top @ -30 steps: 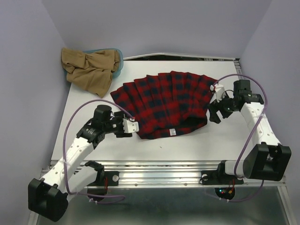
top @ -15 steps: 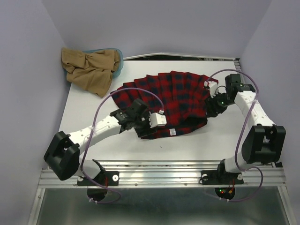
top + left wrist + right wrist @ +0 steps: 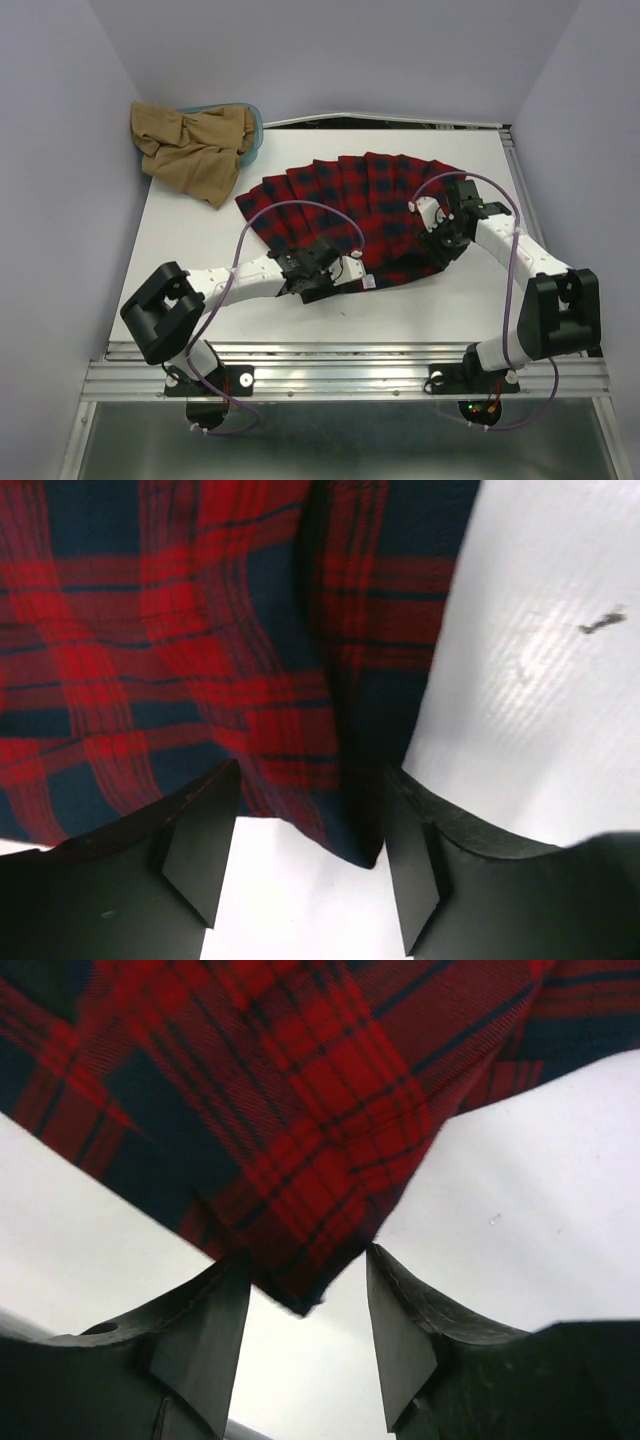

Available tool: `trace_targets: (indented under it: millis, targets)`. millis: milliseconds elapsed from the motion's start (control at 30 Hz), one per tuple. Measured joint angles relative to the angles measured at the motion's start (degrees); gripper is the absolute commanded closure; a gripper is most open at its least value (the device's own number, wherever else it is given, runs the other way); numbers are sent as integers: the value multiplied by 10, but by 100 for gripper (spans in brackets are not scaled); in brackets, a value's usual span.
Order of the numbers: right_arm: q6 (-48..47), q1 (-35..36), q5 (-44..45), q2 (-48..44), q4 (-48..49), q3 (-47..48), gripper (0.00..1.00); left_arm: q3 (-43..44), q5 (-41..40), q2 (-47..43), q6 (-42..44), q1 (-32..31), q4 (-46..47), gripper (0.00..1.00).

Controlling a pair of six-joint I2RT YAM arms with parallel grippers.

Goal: Fold and stack the skirts
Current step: Flatten the skirt out

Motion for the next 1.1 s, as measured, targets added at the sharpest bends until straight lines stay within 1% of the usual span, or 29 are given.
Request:
trace_targets:
  millis: [67, 100, 133, 167, 200, 233, 267, 300, 333, 367, 400, 433, 467, 500, 567, 633, 733, 767, 800, 833, 900, 933, 967, 1000, 1033, 1100]
  targets:
    - [2, 0, 19, -1, 17, -9, 47, -5, -23, 3, -6, 0, 7, 41]
    - [1, 0, 29, -2, 26, -17, 47, -6, -34, 4, -8, 0, 8, 47]
    - [1, 0, 37, -3, 33, -26, 48, -7, -44, 5, -11, 0, 9, 52]
    - [-1, 0, 47, -6, 39, -34, 48, -9, -55, 5, -14, 0, 11, 58]
    - [-2, 0, 52, -9, 43, -42, 48, -10, -64, 5, -15, 0, 12, 61]
    - [-3, 0, 62, -16, 48, -54, 51, -12, -71, 5, -16, 0, 14, 65]
    - [-5, 0, 68, -21, 52, -61, 53, -14, -78, 5, -18, 0, 15, 72]
    - [-9, 0, 76, -31, 56, -72, 57, -15, -82, 5, -19, 0, 16, 76]
    - [-12, 0, 80, -42, 58, -80, 68, -17, -89, 2, -22, 0, 14, 80]
    - [-14, 0, 84, -49, 59, -85, 75, -17, -91, -1, -23, 1, 13, 85]
    - [-16, 1, 92, -56, 64, -89, 83, -17, -93, -8, -25, 3, 12, 93]
    - [-19, 2, 96, -68, 68, -95, 95, -17, -94, -17, -27, 4, 11, 98]
    - [-17, 3, 104, -73, 71, -97, 99, -17, -95, -24, -29, 5, 11, 100]
    - [-15, 3, 112, -79, 75, -98, 99, -17, -96, -37, -30, 8, 11, 100]
    - [-13, 4, 127, -83, 89, -98, 99, -16, -99, -58, -31, 13, 7, 100]
    - [-10, 4, 141, -82, 95, -92, 99, -3, -95, -75, -32, 33, 0, 100]
    - [-5, 9, 151, -71, 99, -45, 99, 58, -76, -81, -26, 99, -8, 100]
    - [-3, 11, 151, -66, 102, -21, 99, 96, -68, -81, -23, 130, -11, 100]
    - [1, 14, 153, -54, 100, 23, 99, 135, -59, -78, -21, 161, -12, 100]
    - [3, 16, 153, -43, 104, 52, 99, 160, -57, -77, -19, 175, -12, 100]
    - [9, 20, 161, 3, 117, 173, 99, 262, -52, -62, -13, 217, -17, 100]
    - [11, 19, 167, 22, 125, 227, 99, 299, -50, -55, -11, 229, -15, 100]
    - [11, 19, 170, 37, 133, 260, 99, 344, -48, -45, -9, 239, -19, 100]
    - [10, 19, 177, 58, 137, 322, 99, 367, -48, -41, -7, 242, -19, 100]
    - [9, 19, 183, 70, 146, 360, 99, 398, -48, -34, -4, 246, -19, 100]
    - [3, 19, 193, 76, 152, 406, 99, 431, -47, -31, -1, 248, -22, 100]
